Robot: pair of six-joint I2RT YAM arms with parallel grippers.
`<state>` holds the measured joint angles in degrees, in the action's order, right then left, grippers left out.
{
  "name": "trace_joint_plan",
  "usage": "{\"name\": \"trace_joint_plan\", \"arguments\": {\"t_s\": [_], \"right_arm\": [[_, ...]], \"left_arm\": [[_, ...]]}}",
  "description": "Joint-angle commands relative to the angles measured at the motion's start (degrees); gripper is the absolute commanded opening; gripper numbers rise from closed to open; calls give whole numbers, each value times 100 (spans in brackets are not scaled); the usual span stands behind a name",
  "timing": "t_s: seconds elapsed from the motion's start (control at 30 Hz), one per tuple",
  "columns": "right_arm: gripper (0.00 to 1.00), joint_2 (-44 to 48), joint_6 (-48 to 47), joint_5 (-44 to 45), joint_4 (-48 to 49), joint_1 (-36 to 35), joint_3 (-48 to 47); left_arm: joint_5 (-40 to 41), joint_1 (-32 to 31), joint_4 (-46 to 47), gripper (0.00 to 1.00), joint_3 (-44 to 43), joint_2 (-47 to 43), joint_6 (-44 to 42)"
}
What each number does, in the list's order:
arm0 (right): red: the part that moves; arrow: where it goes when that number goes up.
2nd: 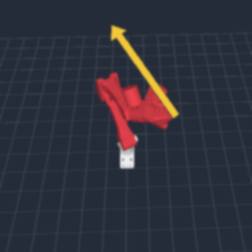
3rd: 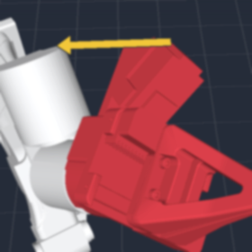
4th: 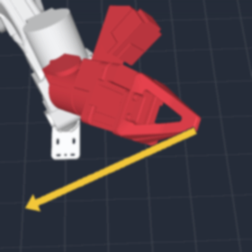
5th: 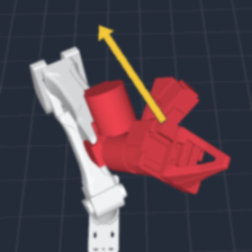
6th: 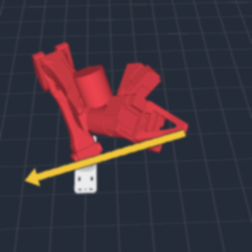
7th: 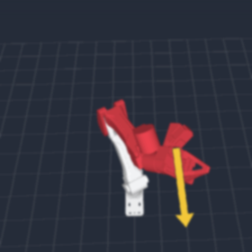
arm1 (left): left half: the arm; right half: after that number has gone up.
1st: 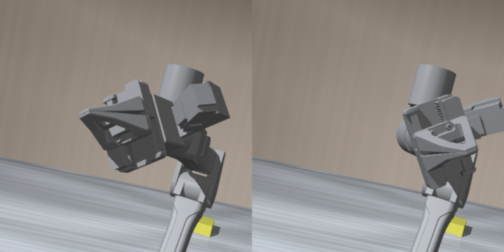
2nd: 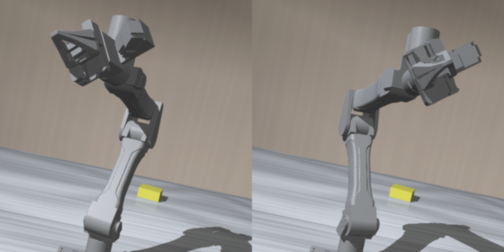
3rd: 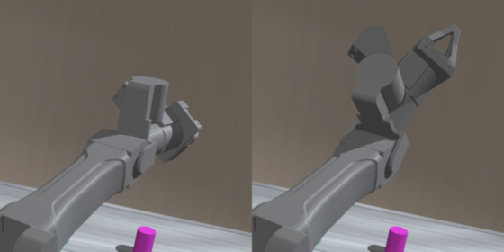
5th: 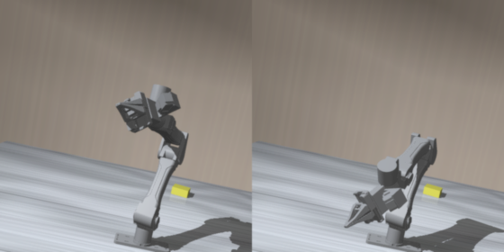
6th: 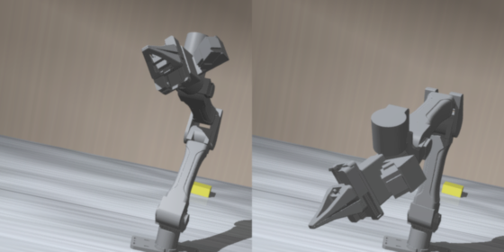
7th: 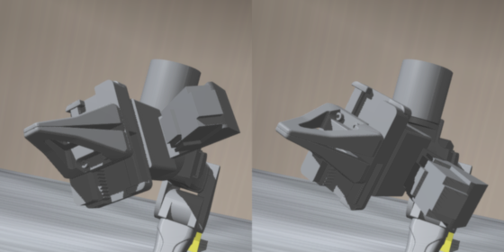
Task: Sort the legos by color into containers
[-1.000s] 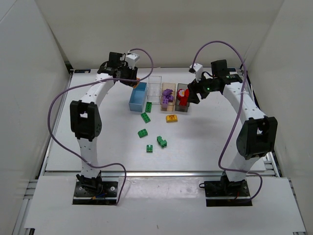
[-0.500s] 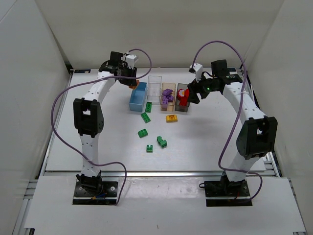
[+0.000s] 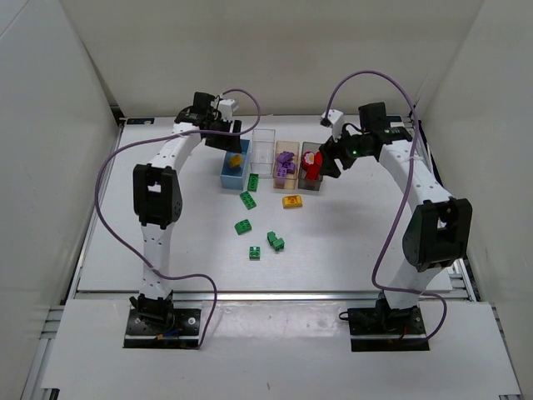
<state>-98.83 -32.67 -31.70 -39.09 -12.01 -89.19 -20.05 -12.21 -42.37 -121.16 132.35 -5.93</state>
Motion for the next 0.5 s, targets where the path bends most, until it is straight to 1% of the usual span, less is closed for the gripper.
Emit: {"name": "trace_joint_plan", "arguments": {"t_s": [0.0, 0.07, 0.1, 0.13, 0.2, 0.3, 0.37, 0.43, 0.47], "right_arm": [[77, 83, -537, -73, -107, -108, 129], [76, 100, -836, -108, -248, -222, 244], [76, 118, -1169, -64, -283, -284, 305], [75, 101, -1337, 58, -301, -441, 410], [74, 31, -1680, 173, -301, -574, 490], [73, -284, -1883, 313, -178, -863, 342], [73, -479, -1980, 331, -134, -951, 219], [73, -865, -2016, 367, -73, -1022, 51], [73, -980, -2024, 367, -64, -1092, -176]], "left_arm": [[-786, 95, 656, 79, 108, -639, 303], [-895, 131, 1062, 79, 251, -1104, 565], [-965, 148, 1221, 78, 216, -1211, 550], [-1009, 175, 1222, 78, 129, -1308, 758], [-1027, 192, 1091, 78, -178, -1553, 866], [-948, 262, 907, 78, -241, -1948, 831], [-782, 306, 740, 80, -136, -2134, 639], [-763, 464, 502, 80, 4, -2406, 620], [-720, 534, 476, 80, 240, -2503, 481]]}}
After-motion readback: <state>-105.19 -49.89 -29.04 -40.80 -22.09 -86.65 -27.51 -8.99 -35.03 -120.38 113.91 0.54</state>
